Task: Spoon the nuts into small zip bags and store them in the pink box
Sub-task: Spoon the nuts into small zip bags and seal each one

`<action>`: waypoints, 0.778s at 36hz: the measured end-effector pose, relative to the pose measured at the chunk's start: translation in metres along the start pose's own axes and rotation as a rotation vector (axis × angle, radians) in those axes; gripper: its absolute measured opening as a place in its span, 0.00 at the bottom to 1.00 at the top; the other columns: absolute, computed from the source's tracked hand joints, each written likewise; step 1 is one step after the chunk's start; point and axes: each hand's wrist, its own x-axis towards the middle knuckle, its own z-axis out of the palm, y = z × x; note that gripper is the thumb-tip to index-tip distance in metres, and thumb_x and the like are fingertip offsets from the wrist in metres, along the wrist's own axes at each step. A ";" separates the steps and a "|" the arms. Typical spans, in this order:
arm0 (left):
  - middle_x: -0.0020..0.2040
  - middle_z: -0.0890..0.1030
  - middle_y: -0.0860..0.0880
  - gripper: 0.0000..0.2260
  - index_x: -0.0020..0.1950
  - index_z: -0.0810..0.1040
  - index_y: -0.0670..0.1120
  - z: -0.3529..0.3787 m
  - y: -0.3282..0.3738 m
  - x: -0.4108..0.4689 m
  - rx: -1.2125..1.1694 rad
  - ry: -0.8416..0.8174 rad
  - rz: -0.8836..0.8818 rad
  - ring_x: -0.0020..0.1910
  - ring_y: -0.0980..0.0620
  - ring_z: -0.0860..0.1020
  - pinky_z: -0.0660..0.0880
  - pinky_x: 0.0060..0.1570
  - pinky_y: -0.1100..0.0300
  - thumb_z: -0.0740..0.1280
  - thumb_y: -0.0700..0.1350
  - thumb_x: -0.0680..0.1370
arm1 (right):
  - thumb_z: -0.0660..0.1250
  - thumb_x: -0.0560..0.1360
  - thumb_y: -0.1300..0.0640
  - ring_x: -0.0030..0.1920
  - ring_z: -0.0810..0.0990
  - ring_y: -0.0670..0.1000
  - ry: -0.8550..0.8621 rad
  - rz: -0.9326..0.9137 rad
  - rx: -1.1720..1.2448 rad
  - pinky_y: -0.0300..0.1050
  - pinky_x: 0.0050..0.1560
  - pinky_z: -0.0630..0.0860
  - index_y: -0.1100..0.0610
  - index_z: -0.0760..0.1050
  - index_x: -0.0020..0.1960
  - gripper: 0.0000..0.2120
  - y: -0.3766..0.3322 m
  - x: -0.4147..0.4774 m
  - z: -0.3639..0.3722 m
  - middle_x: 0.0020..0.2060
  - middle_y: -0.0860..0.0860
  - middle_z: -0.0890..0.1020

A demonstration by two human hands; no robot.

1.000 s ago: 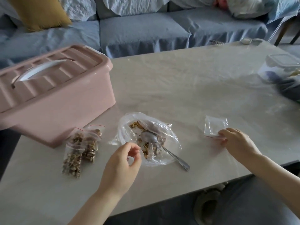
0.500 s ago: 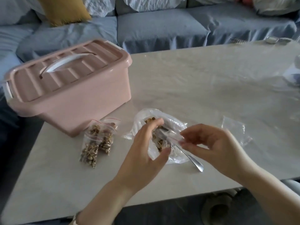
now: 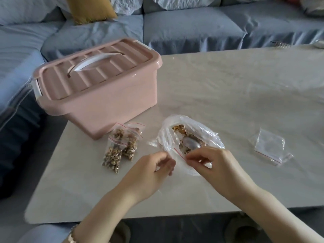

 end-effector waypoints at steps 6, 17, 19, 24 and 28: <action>0.38 0.80 0.56 0.11 0.37 0.74 0.53 -0.007 -0.001 -0.001 -0.001 -0.061 -0.009 0.41 0.58 0.78 0.71 0.48 0.62 0.60 0.50 0.79 | 0.70 0.72 0.61 0.38 0.79 0.37 -0.081 0.100 0.122 0.26 0.42 0.72 0.45 0.80 0.39 0.11 0.000 -0.002 0.003 0.34 0.38 0.82; 0.41 0.73 0.54 0.06 0.46 0.72 0.50 0.016 -0.002 -0.002 0.159 0.655 0.201 0.42 0.59 0.71 0.68 0.46 0.70 0.66 0.50 0.72 | 0.74 0.67 0.65 0.30 0.79 0.45 0.058 0.413 0.599 0.33 0.39 0.76 0.57 0.80 0.40 0.05 0.000 0.001 0.012 0.30 0.52 0.84; 0.34 0.76 0.55 0.05 0.40 0.74 0.50 0.021 0.004 -0.006 0.004 0.532 0.142 0.35 0.60 0.74 0.68 0.39 0.73 0.69 0.48 0.72 | 0.74 0.66 0.66 0.30 0.80 0.45 0.078 0.413 0.617 0.32 0.37 0.76 0.59 0.80 0.39 0.06 -0.002 0.001 0.015 0.29 0.52 0.84; 0.33 0.83 0.54 0.07 0.38 0.82 0.53 0.030 0.009 -0.010 -0.219 0.359 0.005 0.34 0.56 0.81 0.79 0.37 0.59 0.70 0.42 0.73 | 0.77 0.63 0.64 0.29 0.81 0.44 0.134 0.393 0.540 0.35 0.37 0.76 0.59 0.79 0.37 0.07 -0.001 -0.002 0.017 0.29 0.51 0.84; 0.33 0.84 0.53 0.12 0.35 0.82 0.58 0.030 0.017 -0.011 -0.343 0.360 -0.057 0.35 0.52 0.83 0.80 0.37 0.56 0.71 0.41 0.73 | 0.77 0.63 0.62 0.30 0.81 0.45 0.118 0.370 0.500 0.37 0.37 0.77 0.59 0.79 0.37 0.07 -0.002 -0.005 0.017 0.28 0.51 0.83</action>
